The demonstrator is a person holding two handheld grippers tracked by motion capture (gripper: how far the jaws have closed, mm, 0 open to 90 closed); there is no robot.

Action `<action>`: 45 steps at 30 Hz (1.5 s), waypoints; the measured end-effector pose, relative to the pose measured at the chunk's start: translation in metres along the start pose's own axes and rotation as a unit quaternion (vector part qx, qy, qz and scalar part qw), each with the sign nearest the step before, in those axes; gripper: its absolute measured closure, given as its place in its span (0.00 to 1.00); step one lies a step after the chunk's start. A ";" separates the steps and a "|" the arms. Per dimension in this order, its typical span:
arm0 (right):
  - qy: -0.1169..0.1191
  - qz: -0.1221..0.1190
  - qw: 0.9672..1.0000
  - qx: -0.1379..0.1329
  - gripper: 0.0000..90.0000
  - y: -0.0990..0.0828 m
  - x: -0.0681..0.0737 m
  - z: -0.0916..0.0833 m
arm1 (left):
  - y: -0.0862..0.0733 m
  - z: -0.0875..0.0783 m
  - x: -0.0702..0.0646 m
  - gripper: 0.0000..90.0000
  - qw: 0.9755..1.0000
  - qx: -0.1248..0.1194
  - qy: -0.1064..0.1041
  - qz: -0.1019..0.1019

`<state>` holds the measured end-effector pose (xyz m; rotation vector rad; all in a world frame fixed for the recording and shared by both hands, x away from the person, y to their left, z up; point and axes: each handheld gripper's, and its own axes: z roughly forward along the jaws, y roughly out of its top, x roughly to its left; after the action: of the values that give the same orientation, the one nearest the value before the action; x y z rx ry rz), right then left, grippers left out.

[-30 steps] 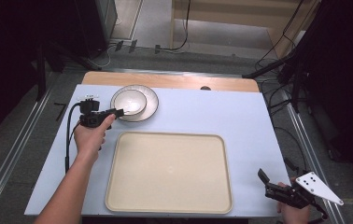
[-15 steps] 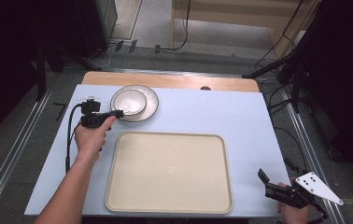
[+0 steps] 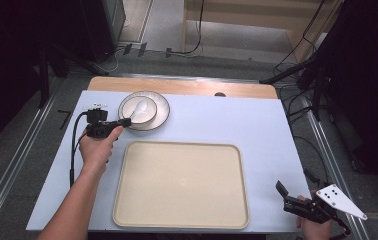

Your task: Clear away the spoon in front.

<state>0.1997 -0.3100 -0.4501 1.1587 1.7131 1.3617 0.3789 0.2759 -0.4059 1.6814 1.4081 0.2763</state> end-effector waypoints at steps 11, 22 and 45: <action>-0.002 0.001 1.000 0.001 0.00 0.000 -0.001 0.001 | -0.004 -0.020 -0.013 0.96 0.999 -0.046 -0.012 0.016; -0.002 0.000 1.000 -0.001 0.00 0.000 0.001 0.001 | -0.019 -0.038 -0.022 0.96 0.998 -0.063 -0.018 0.026; -0.007 0.003 1.000 -0.007 0.00 0.001 0.001 -0.001 | -0.053 -0.074 -0.052 0.96 0.994 -0.090 -0.031 0.054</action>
<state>0.1991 -0.3091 -0.4485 1.1632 1.6882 1.3644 0.2770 0.2638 -0.3844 1.6058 1.2129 0.3964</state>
